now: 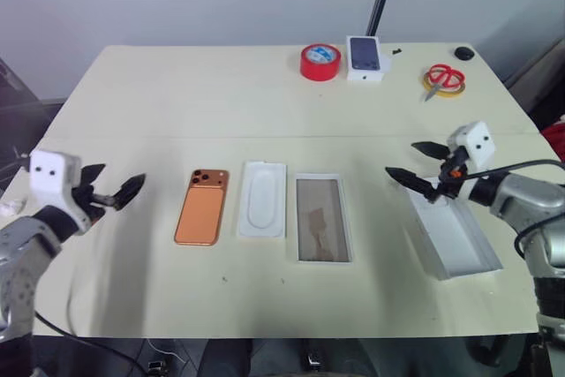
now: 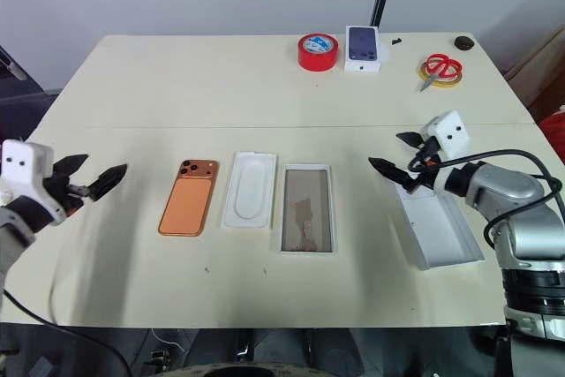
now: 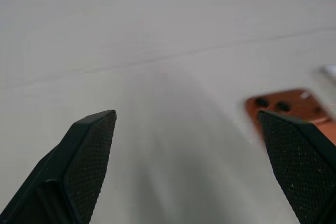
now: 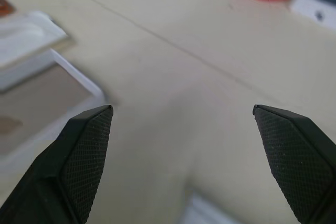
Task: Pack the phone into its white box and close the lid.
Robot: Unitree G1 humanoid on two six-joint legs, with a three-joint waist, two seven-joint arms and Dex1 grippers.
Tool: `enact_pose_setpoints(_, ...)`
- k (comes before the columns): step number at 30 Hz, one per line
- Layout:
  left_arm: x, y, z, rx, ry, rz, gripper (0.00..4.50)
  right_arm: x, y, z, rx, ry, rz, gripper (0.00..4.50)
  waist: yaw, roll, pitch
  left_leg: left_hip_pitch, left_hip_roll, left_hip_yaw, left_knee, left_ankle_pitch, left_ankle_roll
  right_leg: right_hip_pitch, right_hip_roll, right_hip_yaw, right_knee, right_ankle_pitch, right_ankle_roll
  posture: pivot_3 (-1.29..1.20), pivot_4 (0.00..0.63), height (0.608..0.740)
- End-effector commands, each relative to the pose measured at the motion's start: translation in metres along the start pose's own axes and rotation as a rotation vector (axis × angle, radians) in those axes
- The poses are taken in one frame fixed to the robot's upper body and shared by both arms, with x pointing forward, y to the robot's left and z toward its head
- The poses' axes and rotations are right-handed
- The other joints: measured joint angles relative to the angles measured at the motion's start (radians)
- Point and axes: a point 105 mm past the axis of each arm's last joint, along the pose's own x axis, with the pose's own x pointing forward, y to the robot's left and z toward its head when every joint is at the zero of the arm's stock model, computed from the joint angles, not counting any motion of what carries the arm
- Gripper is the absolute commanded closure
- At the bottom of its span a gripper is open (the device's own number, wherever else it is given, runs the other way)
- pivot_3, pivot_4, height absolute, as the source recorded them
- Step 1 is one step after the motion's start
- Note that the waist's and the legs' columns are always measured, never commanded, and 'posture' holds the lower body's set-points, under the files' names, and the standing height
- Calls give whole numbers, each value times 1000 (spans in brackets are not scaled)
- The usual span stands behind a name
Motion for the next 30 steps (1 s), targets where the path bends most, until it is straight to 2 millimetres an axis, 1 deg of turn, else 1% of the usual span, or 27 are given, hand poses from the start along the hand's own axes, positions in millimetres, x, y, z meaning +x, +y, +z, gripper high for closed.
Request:
enact_pose_setpoints(1, 18, -49, 16, -66, -29, -161, 0, 10, 20, 13, -48, -48, 70, 48, 2, 0, 0, 0, 0, 0, 2, 0, 0, 0, 0, 0, 0, 0, 1, 0, 150, 732)
enact_pose_setpoints(4, 29, -86, 12, -84, 43, -261, 0, 17, 31, 12, -40, -56, 101, 48, 0, 0, 0, -1, 0, -1, 4, 0, 0, 1, 0, 0, 0, 1, 3, 0, 150, 732)
enact_pose_setpoints(6, 34, -99, 3, -108, 104, -275, 0, 20, 35, 10, -39, -55, 114, 48, -5, 0, 0, -1, -1, -1, 4, 0, 0, 1, 0, 1, 0, 2, 4, 0, 150, 732)
enact_pose_setpoints(9, 39, -106, -17, -164, 230, -246, 0, 21, 39, 6, -42, -49, 124, 48, -7, 0, 0, 0, -2, -1, 4, 0, 0, 1, 1, 1, 1, 2, 4, 0, 150, 732)
enact_pose_setpoints(14, 44, -121, -34, -243, 331, -246, 0, 19, 41, 5, -45, -45, 126, 48, -3, 0, 0, -1, -2, -2, 6, 0, 0, 1, 2, 1, 1, 2, 4, 0, 150, 732)
enact_pose_setpoints(19, 54, -141, -45, -346, 403, -264, 0, 17, 46, 5, -58, -30, 139, 48, 1, 0, 0, -1, -3, -2, 7, 0, 0, 2, 1, 1, 1, 2, 4, 0, 150, 732)
enact_pose_setpoints(22, 61, -150, -44, -400, 404, -285, 0, 14, 46, 6, -67, -23, 140, 48, 0, 0, 0, -1, -4, -3, 7, 0, 0, 2, 2, 0, 1, 2, 4, 0, 150, 732)
enact_pose_setpoints(26, 66, -150, -50, -436, 442, -273, 0, 12, 50, 6, -86, -4, 160, 48, -4, 0, 0, 0, -4, -3, 7, 0, 0, 2, 2, 1, 1, 2, 4, 0, 150, 732)
enact_pose_setpoints(29, 68, -150, -53, -456, 453, -273, 745, 10, 57, 4, -101, 24, 203, 0, -2, 0, 0, 0, -4, -3, 6, 0, 0, 2, 2, 0, 1, 2, 4, 0, 150, 732)
enact_pose_setpoints(30, 68, -152, -53, -470, 453, -282, 1265, 9, 63, 3, -107, 41, 234, 0, -1, 0, 0, 0, -4, -3, 7, 0, 0, 2, 2, 0, 1, 2, 4, 0, 150, 732)
